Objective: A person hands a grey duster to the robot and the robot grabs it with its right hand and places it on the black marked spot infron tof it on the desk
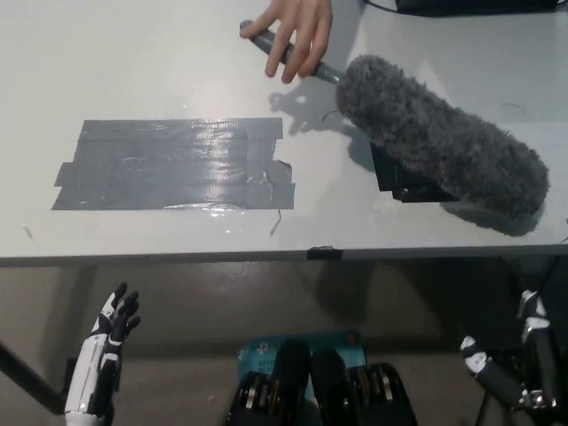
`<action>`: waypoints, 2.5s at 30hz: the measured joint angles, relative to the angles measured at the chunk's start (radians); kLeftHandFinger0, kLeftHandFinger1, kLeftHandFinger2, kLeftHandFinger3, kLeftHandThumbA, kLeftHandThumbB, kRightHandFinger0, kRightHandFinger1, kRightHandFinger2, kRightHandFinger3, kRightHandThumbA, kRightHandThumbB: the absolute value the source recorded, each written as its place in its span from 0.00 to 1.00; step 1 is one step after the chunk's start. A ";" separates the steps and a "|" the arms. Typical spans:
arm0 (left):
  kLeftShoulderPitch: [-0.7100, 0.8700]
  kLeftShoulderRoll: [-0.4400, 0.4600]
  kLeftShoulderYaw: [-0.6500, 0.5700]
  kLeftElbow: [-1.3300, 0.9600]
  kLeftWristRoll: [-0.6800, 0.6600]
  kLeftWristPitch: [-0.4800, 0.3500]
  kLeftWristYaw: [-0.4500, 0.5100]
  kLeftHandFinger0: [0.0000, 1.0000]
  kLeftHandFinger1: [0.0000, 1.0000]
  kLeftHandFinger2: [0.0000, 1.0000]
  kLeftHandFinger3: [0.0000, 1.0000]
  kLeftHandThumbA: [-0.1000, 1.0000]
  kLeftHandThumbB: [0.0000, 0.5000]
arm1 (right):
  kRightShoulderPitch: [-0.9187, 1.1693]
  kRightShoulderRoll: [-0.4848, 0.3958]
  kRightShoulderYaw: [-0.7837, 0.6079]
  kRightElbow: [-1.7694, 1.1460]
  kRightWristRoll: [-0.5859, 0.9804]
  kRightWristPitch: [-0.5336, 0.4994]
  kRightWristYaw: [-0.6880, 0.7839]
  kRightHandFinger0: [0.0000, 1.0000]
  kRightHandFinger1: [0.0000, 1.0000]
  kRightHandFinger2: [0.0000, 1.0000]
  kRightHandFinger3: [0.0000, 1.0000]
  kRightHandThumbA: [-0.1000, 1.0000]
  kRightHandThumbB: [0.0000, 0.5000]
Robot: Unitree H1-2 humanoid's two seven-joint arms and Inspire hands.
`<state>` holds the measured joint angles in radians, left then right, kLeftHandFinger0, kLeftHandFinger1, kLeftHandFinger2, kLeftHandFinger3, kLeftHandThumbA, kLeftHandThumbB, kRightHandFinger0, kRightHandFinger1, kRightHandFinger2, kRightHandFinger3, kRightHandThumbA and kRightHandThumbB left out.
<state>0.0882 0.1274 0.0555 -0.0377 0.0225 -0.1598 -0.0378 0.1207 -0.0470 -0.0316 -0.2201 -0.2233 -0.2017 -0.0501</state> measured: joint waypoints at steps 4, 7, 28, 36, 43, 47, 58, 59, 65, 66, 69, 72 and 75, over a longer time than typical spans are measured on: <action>0.000 0.002 0.000 -0.001 0.001 0.001 0.000 1.00 1.00 1.00 1.00 1.00 0.35 | -0.042 -0.029 -0.007 -0.131 -0.063 0.025 0.004 1.00 1.00 1.00 1.00 0.77 0.87; 0.000 0.002 0.000 -0.001 0.002 0.004 0.000 1.00 1.00 1.00 1.00 1.00 0.35 | -0.117 -0.054 -0.011 -0.203 -0.137 0.068 0.020 1.00 1.00 1.00 1.00 0.76 0.92; -0.031 0.007 -0.004 -0.001 0.003 0.005 0.000 1.00 1.00 1.00 1.00 0.99 0.36 | -0.797 -0.191 0.175 0.214 -0.544 0.457 0.233 1.00 1.00 1.00 1.00 1.00 1.00; -0.036 0.008 -0.008 -0.002 0.004 0.005 0.000 1.00 1.00 1.00 1.00 0.99 0.34 | -0.920 -0.207 0.250 0.422 -0.585 0.547 0.282 1.00 1.00 1.00 1.00 1.00 1.00; -0.040 0.012 -0.018 -0.003 0.005 0.006 -0.001 1.00 1.00 1.00 1.00 0.98 0.37 | -0.984 -0.216 0.299 0.586 -0.593 0.599 0.308 1.00 1.00 1.00 1.00 0.79 1.00; -0.039 0.014 -0.024 -0.004 0.006 0.006 -0.001 1.00 1.00 1.00 1.00 0.99 0.37 | -1.013 -0.217 0.330 0.673 -0.607 0.618 0.302 0.43 0.43 0.59 0.93 0.13 0.73; -0.039 0.016 -0.032 -0.004 0.007 0.014 0.000 1.00 1.00 1.00 1.00 0.99 0.30 | -1.001 -0.199 0.267 0.724 -0.595 0.578 0.120 0.00 0.40 0.81 0.92 0.00 0.30; -0.039 0.016 -0.033 -0.004 0.007 0.014 0.000 1.00 1.00 1.00 1.00 0.99 0.30 | -0.999 -0.199 0.263 0.724 -0.594 0.571 0.104 0.00 0.43 0.82 0.94 0.00 0.30; -0.039 0.018 -0.041 -0.004 0.008 0.014 0.000 1.00 1.00 1.00 1.00 0.98 0.29 | -0.986 -0.204 0.246 0.691 -0.589 0.535 0.025 0.05 0.56 0.91 1.00 0.00 0.28; -0.039 0.019 -0.042 -0.004 0.009 0.014 0.000 1.00 1.00 1.00 1.00 0.98 0.29 | -0.981 -0.209 0.239 0.658 -0.588 0.525 0.005 0.06 0.59 0.96 1.00 0.00 0.29; -0.039 0.021 -0.043 -0.004 0.009 0.014 -0.001 1.00 1.00 1.00 1.00 0.98 0.26 | -0.981 -0.221 0.234 0.597 -0.588 0.515 -0.021 0.09 0.60 0.96 0.84 0.00 0.33; -0.039 0.021 -0.044 -0.004 0.011 0.014 -0.001 1.00 1.00 1.00 1.00 0.98 0.27 | -0.984 -0.235 0.234 0.562 -0.588 0.499 -0.036 0.15 0.66 0.95 0.83 0.00 0.40; -0.038 0.021 -0.044 -0.004 0.013 0.014 0.000 1.00 1.00 1.00 1.00 0.98 0.26 | -0.987 -0.247 0.236 0.565 -0.589 0.492 -0.042 0.05 0.52 0.79 0.72 0.00 0.41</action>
<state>0.0499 0.1486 0.0116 -0.0422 0.0357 -0.1453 -0.0382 -0.8664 -0.2936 0.2041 0.3451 -0.8125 0.2904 -0.0920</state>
